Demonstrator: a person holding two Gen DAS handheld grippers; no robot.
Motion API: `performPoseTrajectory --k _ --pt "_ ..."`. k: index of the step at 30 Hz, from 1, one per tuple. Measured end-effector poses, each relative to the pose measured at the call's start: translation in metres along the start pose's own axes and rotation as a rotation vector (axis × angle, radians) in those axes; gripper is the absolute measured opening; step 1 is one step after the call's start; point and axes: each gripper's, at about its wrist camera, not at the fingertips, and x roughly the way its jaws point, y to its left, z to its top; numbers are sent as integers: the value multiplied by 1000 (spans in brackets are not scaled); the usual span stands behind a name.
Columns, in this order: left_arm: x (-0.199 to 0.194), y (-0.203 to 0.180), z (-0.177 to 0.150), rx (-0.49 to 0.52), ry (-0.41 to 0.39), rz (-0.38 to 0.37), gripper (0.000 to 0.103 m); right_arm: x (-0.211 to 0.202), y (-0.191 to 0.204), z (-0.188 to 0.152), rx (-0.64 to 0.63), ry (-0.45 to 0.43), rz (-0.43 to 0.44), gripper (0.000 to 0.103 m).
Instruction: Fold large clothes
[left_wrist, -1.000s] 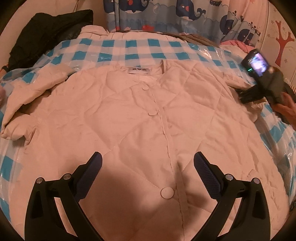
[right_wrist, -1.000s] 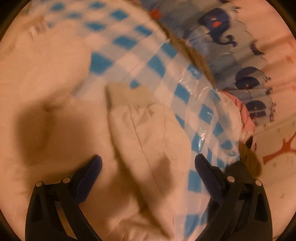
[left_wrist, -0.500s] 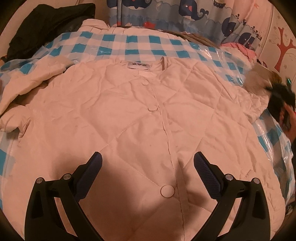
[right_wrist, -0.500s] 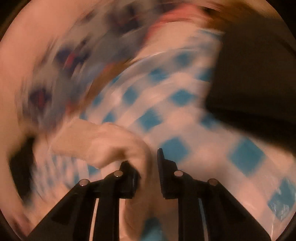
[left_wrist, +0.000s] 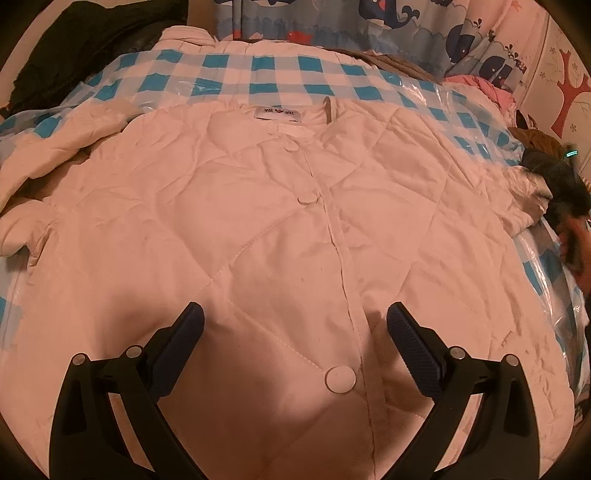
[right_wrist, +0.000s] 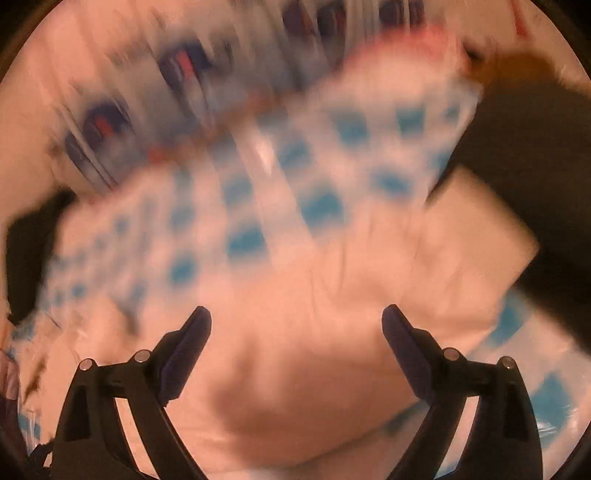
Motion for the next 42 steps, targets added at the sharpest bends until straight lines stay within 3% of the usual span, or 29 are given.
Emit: performPoseTrajectory --k 1,3,4,5,6,8,9,11,12,14,16,19,21,23,24,25,27,29,31,33,36,38,39,40,41,42 --pt "0 1 1 -1 1 -5 95 14 -15 -3 57 36 -1 84" --pt "-4 4 4 1 -2 -7 95 10 -37 -11 196 8 45 74" --pt "-7 5 7 11 -14 5 95 2 -34 -13 212 -1 26 74" --pt "-13 9 12 31 -41 50 95 -7 -27 -14 195 -14 7 74" --pt "-19 13 17 52 -65 105 95 -22 -11 -18 157 -45 41 74" --pt "-34 27 32 111 -143 265 95 -54 25 -32 66 -112 141 78" --pt "-41 35 40 132 -184 343 95 -73 54 -45 1 -144 199 90" --pt "-49 58 66 169 -231 492 95 -95 106 -65 -90 -151 340 95" --pt "-49 71 81 183 -227 531 95 -104 136 -82 -136 -119 426 96" --pt "-37 102 121 216 -167 576 95 -99 192 -110 -203 -16 598 96" --pt "-16 125 154 250 -59 554 95 -88 230 -134 -242 42 666 96" --pt "27 161 198 236 96 526 95 -56 276 -171 -335 97 662 96" --pt "57 178 204 233 174 560 95 -27 285 -189 -344 180 649 96" --pt "91 200 199 218 276 624 93 -14 278 -199 -340 199 646 96" --pt "98 208 196 198 301 638 75 -11 277 -200 -334 193 665 96" --pt "99 217 195 160 314 628 63 -11 277 -202 -328 188 678 96" --pt "80 229 202 64 280 585 18 -9 280 -205 -330 177 686 96" --pt "46 231 210 22 215 570 9 -6 281 -202 -346 164 673 96" --pt "-1 229 218 3 110 557 8 -10 280 -208 -374 150 649 96" --pt "-79 231 222 -74 -80 470 8 -11 285 -211 -391 138 635 96" --pt "-185 274 212 -279 -306 354 8 -15 274 -209 -393 135 635 96" --pt "-217 331 196 -474 -361 347 16 -14 273 -209 -395 132 634 96" --pt "-229 362 182 -600 -356 346 33 -14 274 -209 -399 131 632 96" --pt "-234 392 167 -717 -327 346 44 -13 275 -210 -402 129 630 96" --pt "-245 426 140 -851 -318 265 46 -14 273 -210 -404 128 629 96" --pt "-253 436 126 -893 -335 192 46 -13 274 -210 -406 127 629 96"
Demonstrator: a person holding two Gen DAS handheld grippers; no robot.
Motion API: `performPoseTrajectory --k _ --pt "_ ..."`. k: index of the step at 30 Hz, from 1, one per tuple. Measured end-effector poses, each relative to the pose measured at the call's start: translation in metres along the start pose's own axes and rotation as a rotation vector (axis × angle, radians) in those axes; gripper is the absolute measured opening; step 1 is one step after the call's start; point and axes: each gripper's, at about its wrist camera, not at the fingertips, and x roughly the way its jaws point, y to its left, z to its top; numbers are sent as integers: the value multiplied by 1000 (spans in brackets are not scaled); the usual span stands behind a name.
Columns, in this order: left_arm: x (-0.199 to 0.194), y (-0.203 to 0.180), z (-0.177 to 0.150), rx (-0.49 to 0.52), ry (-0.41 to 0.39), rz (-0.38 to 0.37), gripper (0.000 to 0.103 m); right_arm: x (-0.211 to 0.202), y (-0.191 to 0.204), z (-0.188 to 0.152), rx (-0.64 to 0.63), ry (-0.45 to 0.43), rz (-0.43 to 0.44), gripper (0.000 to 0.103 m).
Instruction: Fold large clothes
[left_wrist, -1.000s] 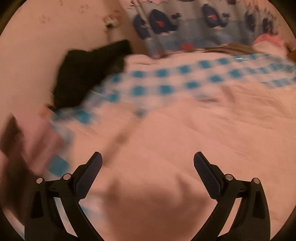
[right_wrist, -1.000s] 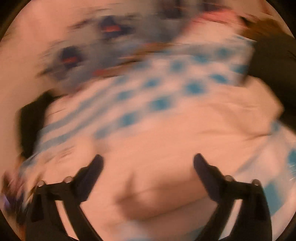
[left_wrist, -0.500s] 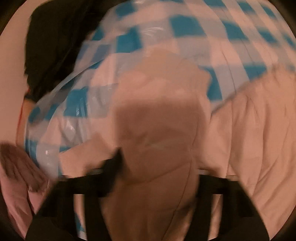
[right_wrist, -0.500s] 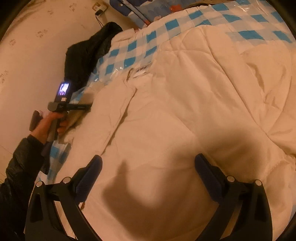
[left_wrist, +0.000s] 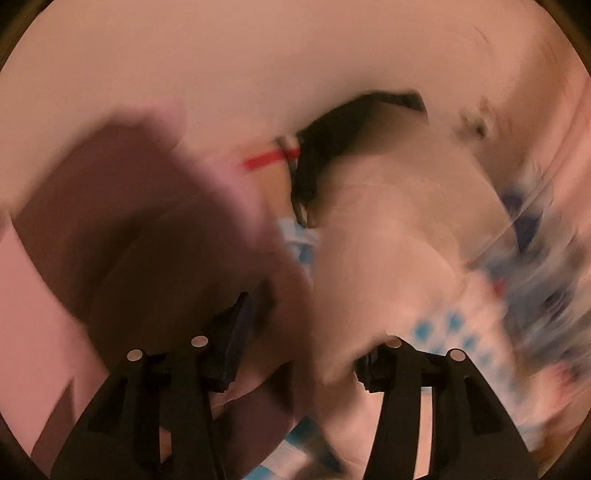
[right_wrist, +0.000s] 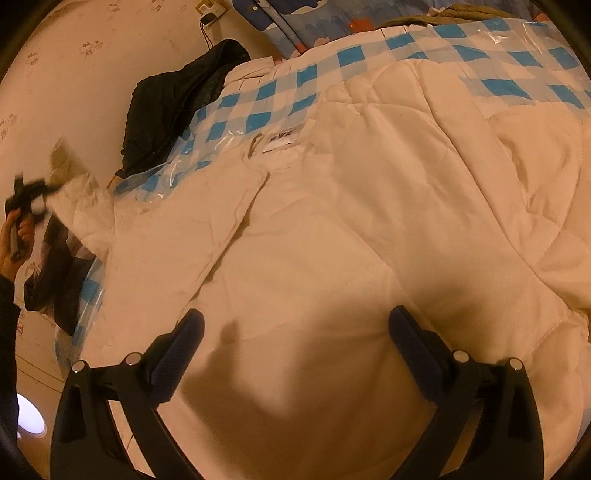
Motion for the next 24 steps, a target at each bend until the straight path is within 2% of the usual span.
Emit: performPoseTrajectory --k 1,2,3,4,5,7,9,12,14,16,18,19,20,21,22,23,24 --pt "-10 17 3 -39 -1 -29 46 0 0 0 -2 0 -1 96" --pt "-32 33 4 -68 -59 10 52 0 0 0 -3 0 -2 96" --pt "-60 50 5 -110 -145 29 72 1 0 0 -6 1 -5 96" --pt "-83 62 6 -152 -218 27 79 1 0 -1 -8 2 -7 96" --pt "-100 70 6 -171 -269 39 82 1 0 -1 -9 2 -8 96" --pt "-132 71 3 -127 -355 31 84 1 0 0 -11 6 -10 96" --pt "-149 46 -16 21 -361 -9 87 -2 3 3 -8 16 -20 96" --pt "-132 -12 -72 264 -267 -168 91 -18 17 7 -42 -10 -28 96" --pt "-94 -59 -130 441 -152 -269 91 -39 20 13 -35 -40 25 96" --pt "-46 -91 -184 557 -23 -305 91 -66 9 18 -2 -81 64 96" --pt "17 -102 -227 609 102 -273 91 -93 -15 21 67 -126 69 96" --pt "49 -94 -236 601 141 -220 91 -113 -37 21 129 -163 74 96" --pt "72 -81 -243 595 172 -153 91 -138 -70 19 215 -213 67 96" --pt "101 -71 -253 596 208 -36 91 -154 -92 17 271 -246 51 96" --pt "135 -51 -260 588 294 65 90 -174 -120 14 337 -287 23 96" --pt "150 -39 -261 561 357 80 89 -192 -146 11 393 -320 -11 96" --pt "145 -32 -263 524 346 64 89 -215 -177 6 458 -359 -56 96"
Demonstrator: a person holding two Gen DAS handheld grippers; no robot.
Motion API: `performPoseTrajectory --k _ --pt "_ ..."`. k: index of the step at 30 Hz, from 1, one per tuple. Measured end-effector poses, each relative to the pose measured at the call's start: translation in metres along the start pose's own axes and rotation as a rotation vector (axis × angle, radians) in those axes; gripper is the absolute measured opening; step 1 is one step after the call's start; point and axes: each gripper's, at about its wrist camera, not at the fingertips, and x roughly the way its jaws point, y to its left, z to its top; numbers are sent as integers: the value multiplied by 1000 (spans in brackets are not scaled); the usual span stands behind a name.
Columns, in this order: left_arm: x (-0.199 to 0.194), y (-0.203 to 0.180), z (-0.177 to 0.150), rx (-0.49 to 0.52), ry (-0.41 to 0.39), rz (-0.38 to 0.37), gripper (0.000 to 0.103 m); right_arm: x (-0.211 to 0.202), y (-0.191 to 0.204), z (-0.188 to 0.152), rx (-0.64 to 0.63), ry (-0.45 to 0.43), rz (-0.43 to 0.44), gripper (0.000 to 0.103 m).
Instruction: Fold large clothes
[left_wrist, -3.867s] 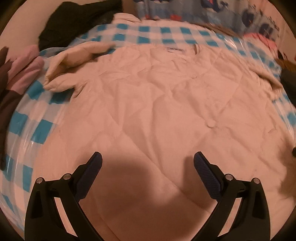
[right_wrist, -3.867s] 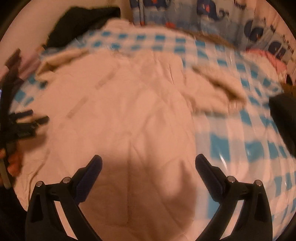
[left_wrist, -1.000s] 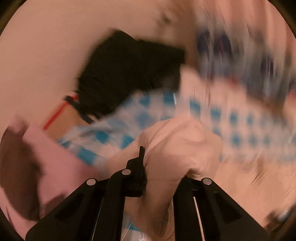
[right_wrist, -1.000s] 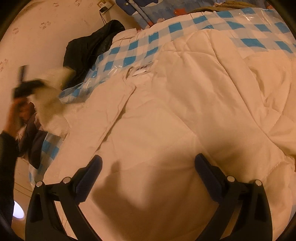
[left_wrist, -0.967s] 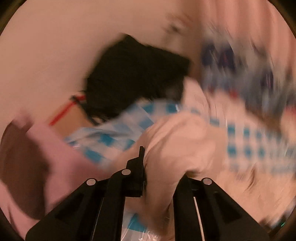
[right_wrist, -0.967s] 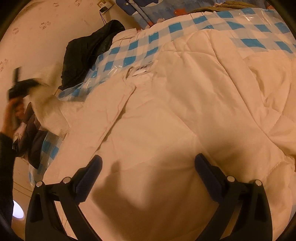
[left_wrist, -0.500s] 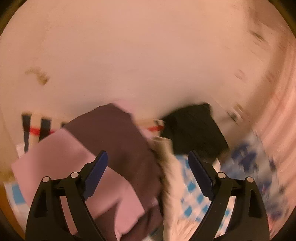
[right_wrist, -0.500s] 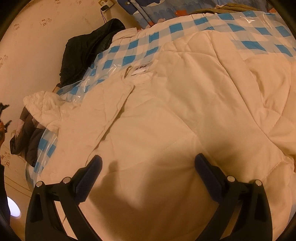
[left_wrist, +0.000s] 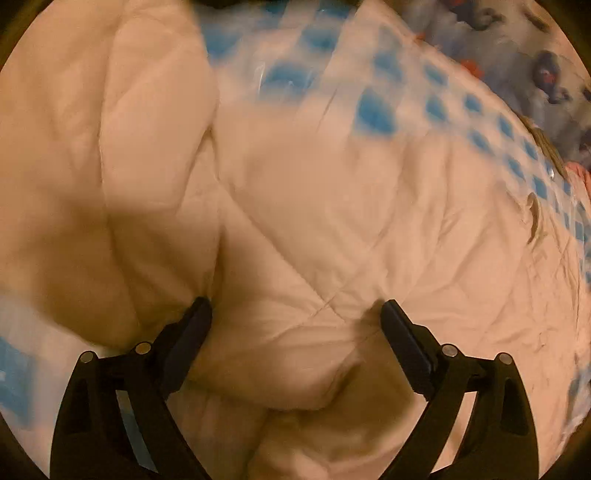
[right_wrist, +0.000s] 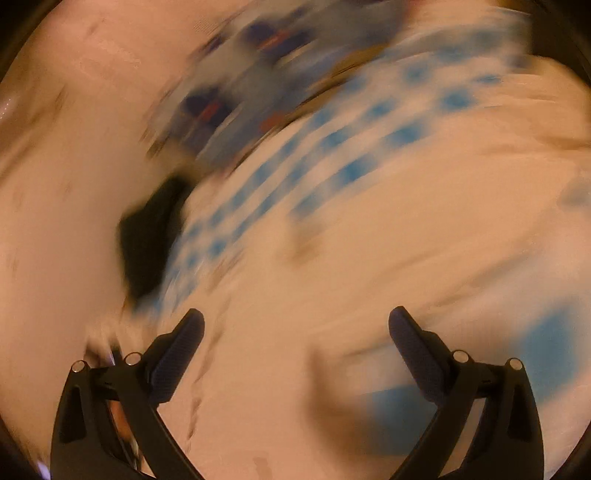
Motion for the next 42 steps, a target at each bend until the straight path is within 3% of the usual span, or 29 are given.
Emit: performPoseTrajectory --k 2,4,7,11,15,18,24,26,27,28,29,33,38,42 --pt "-23 -6 -10 -17 -39 9 89 -25 -38 25 59 -71 -48 96" --pt "-54 -19 -21 -26 -100 -42 89 -47 -75 52 120 -141 -76 96" --pt "-91 -46 -34 7 -185 -137 90 -51 -110 79 192 -168 -74 96" --pt "-99 -93 -65 76 -290 -202 93 -29 -134 107 230 -151 -62 96" --pt "-75 -146 -88 235 -275 -187 93 6 -144 125 218 -90 -150 96" --pt "-59 -166 -99 315 -260 -143 93 19 -156 138 219 -99 -196 96" --pt "-62 -177 -113 386 -298 -77 93 40 -153 149 186 -94 -166 97" --pt "-60 -181 -112 401 -308 -68 93 42 -145 146 151 -100 -161 89" --pt "-60 -180 -112 405 -310 -65 93 42 -143 144 144 -104 -179 69" --pt "-60 -182 -112 409 -314 -58 93 42 -144 143 150 -109 -178 31" --pt "-61 -183 -113 419 -322 -51 93 42 -147 143 172 -109 -150 25" --pt "-60 -189 -115 446 -336 -32 93 37 -141 141 169 -139 -117 25" --pt "-59 -191 -114 456 -344 -18 93 24 -109 139 164 -211 28 25" --pt "-60 -188 -109 434 -355 -26 93 9 -57 136 122 -254 151 25"
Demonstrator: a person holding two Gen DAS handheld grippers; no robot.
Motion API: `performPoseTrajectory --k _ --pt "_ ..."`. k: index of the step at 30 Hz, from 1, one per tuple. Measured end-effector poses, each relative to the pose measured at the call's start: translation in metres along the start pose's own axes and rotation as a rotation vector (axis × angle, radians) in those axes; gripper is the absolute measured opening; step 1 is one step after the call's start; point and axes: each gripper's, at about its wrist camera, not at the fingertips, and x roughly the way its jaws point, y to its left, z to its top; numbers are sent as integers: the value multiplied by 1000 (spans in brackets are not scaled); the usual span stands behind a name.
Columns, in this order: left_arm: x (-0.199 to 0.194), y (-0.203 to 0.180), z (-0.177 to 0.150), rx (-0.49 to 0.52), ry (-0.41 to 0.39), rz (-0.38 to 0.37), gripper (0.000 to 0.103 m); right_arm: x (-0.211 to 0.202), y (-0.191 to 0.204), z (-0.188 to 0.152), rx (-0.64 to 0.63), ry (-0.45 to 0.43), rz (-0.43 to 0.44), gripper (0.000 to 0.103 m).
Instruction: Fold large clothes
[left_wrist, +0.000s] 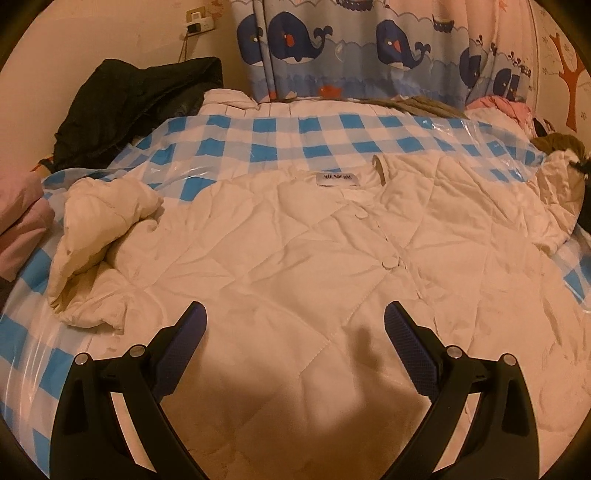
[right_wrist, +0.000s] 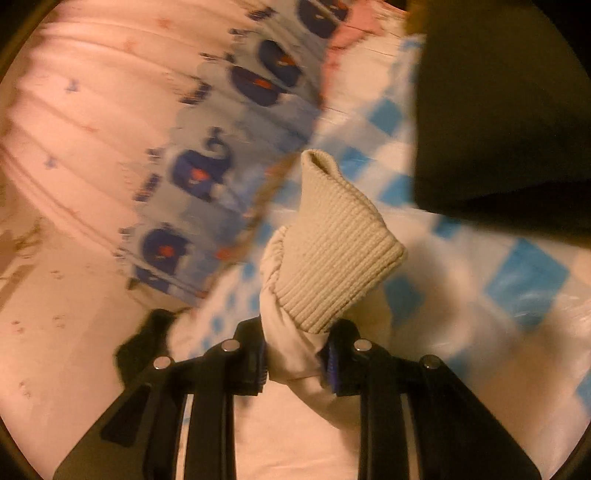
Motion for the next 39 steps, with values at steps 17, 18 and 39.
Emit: performPoseTrajectory --k 17,18,39 --pt "-27 95 27 -332 -21 -2 93 62 257 -116 -232 137 329 25" --pt "-29 100 28 -348 -27 1 93 70 269 -127 -235 149 342 25" --pt "-53 202 23 -662 -77 9 93 215 342 -411 -462 492 258 32"
